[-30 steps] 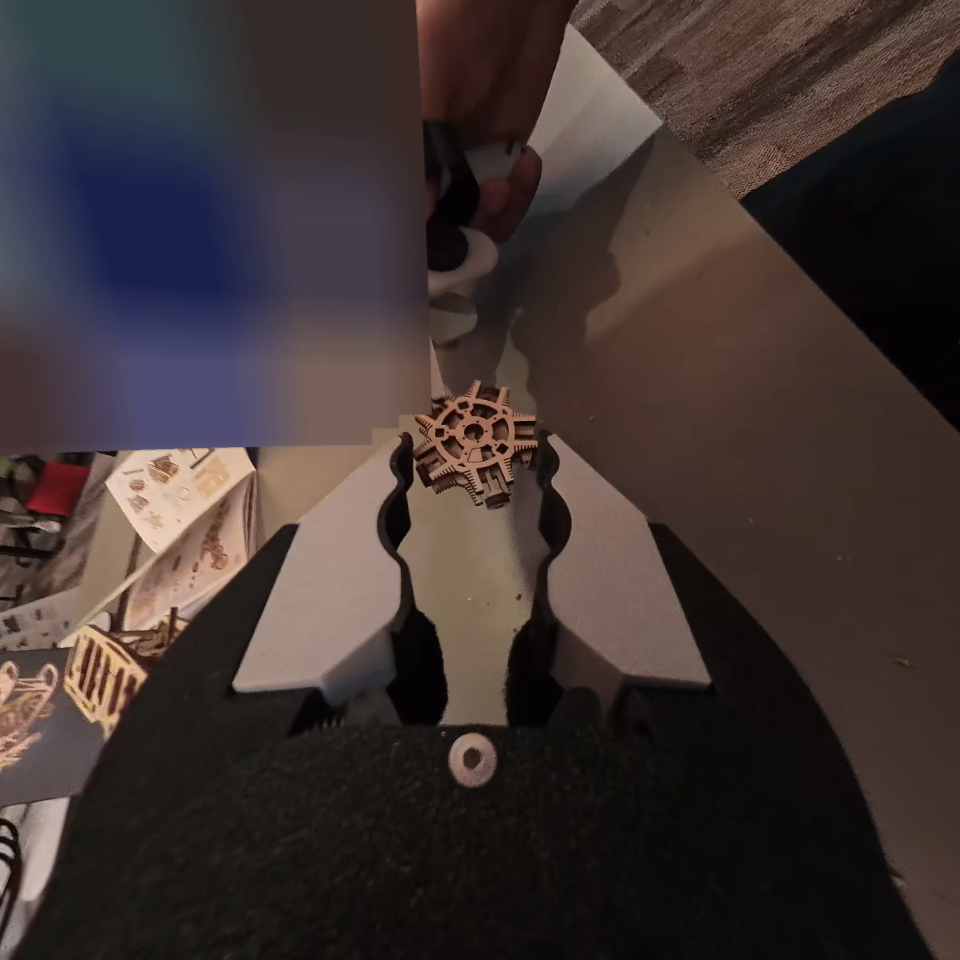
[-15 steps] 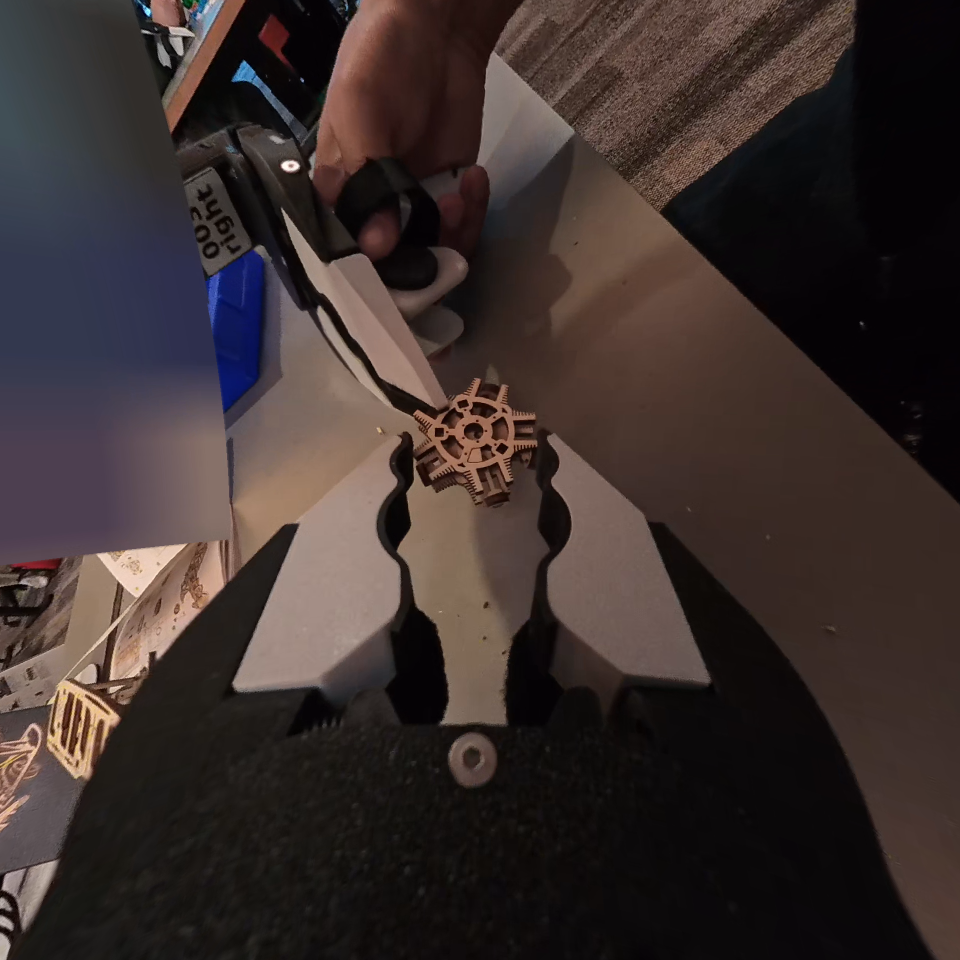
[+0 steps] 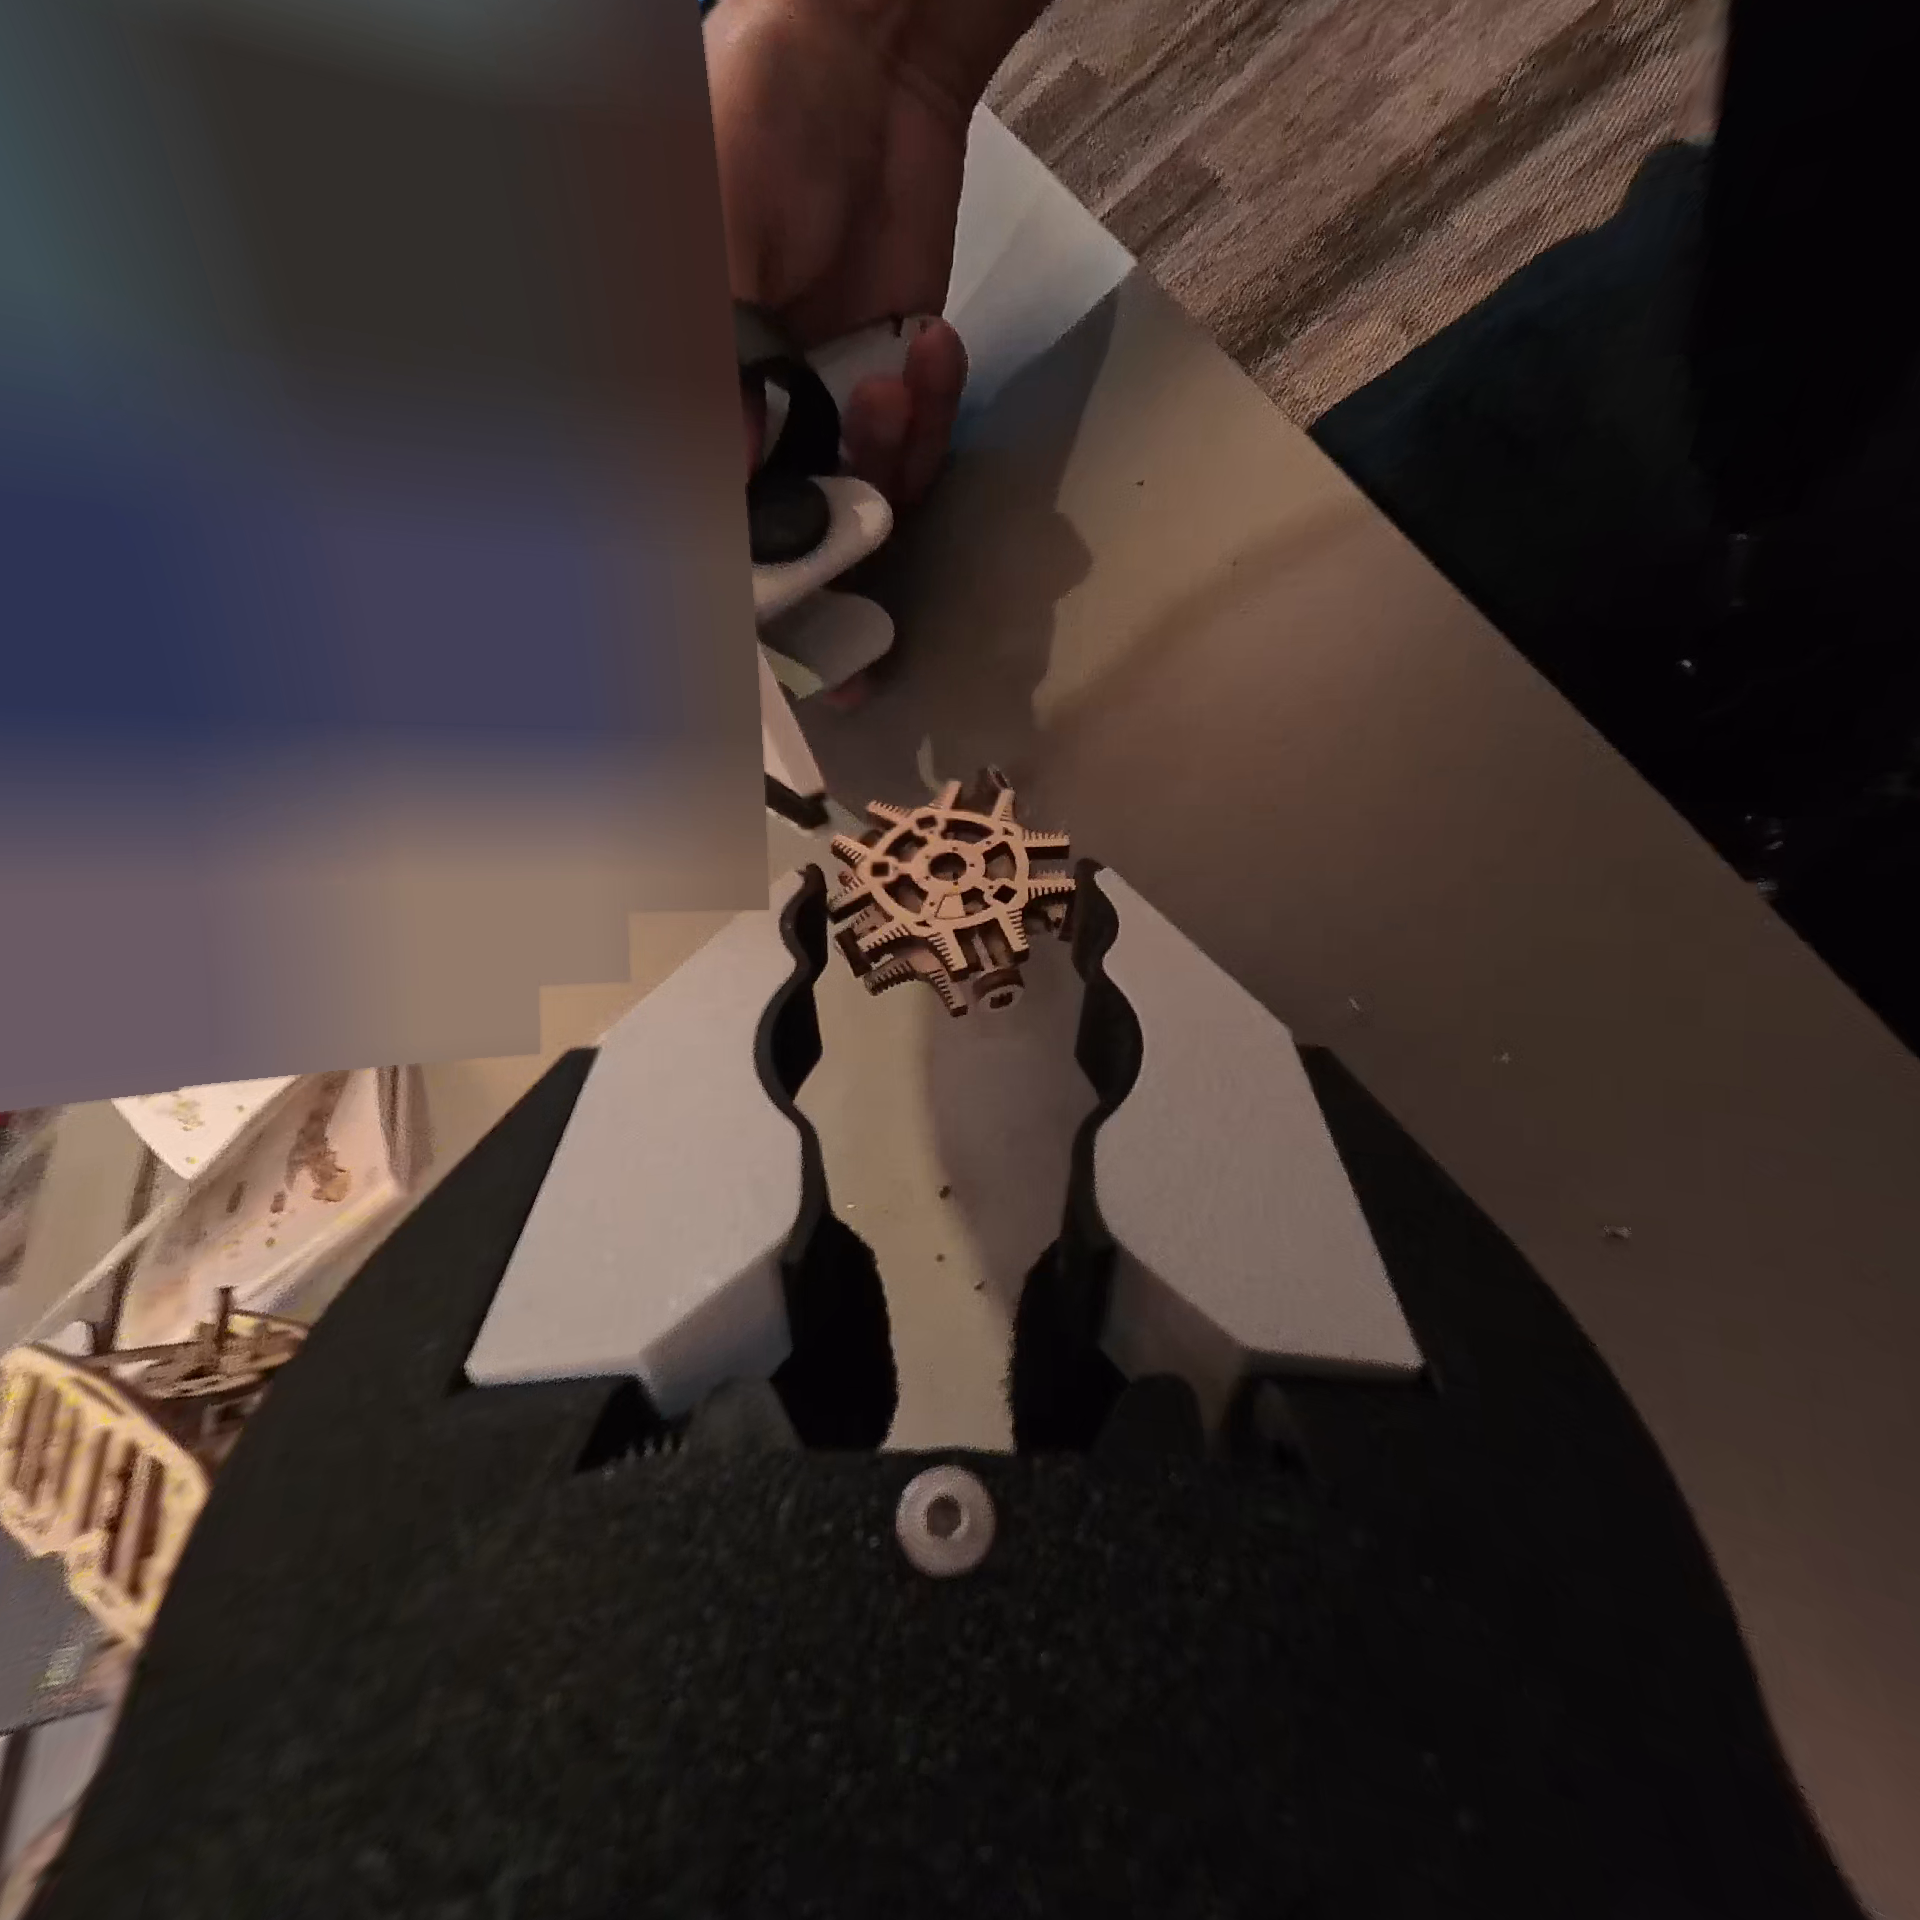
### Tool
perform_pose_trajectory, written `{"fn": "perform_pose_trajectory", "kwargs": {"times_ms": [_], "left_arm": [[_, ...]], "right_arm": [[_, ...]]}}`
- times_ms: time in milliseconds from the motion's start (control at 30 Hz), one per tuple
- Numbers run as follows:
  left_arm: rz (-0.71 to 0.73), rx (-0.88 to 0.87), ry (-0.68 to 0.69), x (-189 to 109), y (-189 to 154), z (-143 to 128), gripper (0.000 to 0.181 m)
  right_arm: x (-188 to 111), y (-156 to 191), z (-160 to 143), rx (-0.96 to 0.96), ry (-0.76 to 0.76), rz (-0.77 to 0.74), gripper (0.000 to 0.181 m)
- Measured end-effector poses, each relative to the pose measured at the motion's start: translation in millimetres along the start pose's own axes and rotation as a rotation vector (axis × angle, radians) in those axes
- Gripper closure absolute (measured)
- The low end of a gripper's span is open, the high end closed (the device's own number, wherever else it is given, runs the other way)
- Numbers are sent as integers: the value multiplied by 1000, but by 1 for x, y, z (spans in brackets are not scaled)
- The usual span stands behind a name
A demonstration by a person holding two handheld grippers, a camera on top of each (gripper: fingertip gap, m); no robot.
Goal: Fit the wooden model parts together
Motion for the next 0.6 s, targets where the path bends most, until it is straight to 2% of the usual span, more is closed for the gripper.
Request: {"fn": "perform_pose_trajectory", "kwargs": {"times_ms": [33,233,400,500,600], "left_arm": [[-5,-36,1,0,1,-3,137],[-28,-284,-15,-5,11,-16,137],[-98,-463,24,-3,16,-24,136],[-146,-507,79,1,12,-29,136],[-131,-529,91,0,13,-31,134]], "right_arm": [[-2,0,3,-9,-22,2,172],[-12,0,6,-103,-73,-44,172],[2,2,-9,-252,40,-117,168],[5,2,-11,-388,39,-229,165],[9,0,-18,-501,71,-351,150]]}}
Point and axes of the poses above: each gripper's, where its closed fingertips meet, x out along the fingers, z out of its top, y = z × x across the jaws, the point moved 5 cm from there along -x, back along the fingers, and after that the axes turned 14 degrees about -y, right-handed, at the moved point
